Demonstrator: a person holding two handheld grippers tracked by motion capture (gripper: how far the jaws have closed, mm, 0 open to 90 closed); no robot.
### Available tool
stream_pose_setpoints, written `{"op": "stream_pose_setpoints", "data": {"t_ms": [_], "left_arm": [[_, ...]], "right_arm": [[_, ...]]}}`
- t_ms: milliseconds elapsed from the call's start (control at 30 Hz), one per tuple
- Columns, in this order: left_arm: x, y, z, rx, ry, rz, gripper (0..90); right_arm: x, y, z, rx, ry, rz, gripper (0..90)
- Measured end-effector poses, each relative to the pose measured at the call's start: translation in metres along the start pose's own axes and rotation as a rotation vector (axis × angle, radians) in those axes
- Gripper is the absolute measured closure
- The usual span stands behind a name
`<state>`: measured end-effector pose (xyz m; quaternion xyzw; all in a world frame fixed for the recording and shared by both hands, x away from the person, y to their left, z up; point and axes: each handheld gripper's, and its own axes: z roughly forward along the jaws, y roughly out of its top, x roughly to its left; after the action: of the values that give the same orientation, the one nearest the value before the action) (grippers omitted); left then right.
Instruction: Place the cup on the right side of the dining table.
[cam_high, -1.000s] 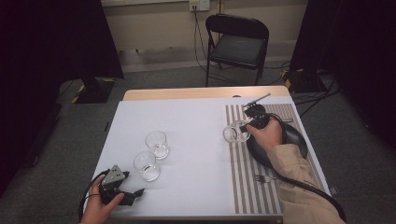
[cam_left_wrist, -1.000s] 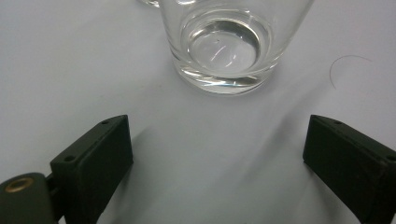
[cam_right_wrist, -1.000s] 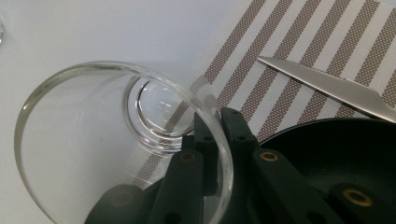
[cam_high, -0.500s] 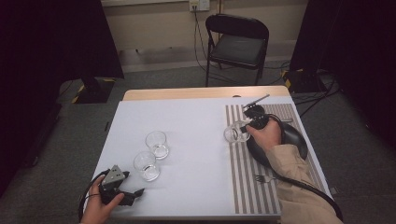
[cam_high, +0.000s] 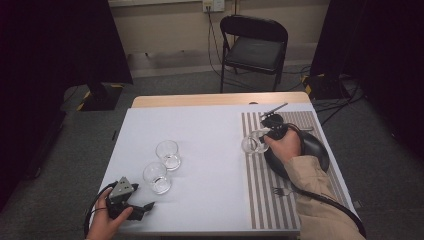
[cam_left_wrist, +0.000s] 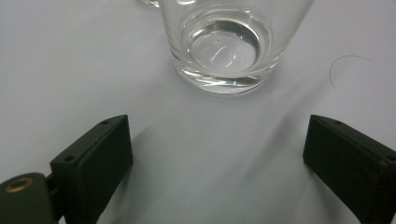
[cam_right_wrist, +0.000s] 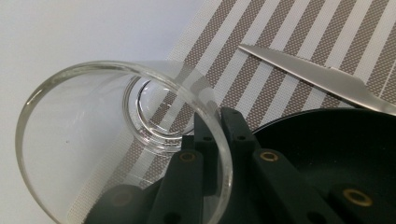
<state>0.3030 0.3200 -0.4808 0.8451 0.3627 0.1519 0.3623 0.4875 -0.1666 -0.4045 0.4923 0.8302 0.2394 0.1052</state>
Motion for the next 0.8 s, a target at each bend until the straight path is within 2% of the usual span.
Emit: {"op": "stream_pose_setpoints", "data": {"t_ms": [600,800], "left_arm": [[0.0000,0.0000,0.0000,0.000,0.000,0.000,7.5],[-0.0001,0.0000,0.0000,0.000,0.000,0.000,7.5]], "right_arm": [[0.0048,-0.0004,0.0003,-0.014,-0.039,0.001,85.3],[0.0044,-0.0004,-0.0028,-0.047,-0.040,0.004,82.2]]}}
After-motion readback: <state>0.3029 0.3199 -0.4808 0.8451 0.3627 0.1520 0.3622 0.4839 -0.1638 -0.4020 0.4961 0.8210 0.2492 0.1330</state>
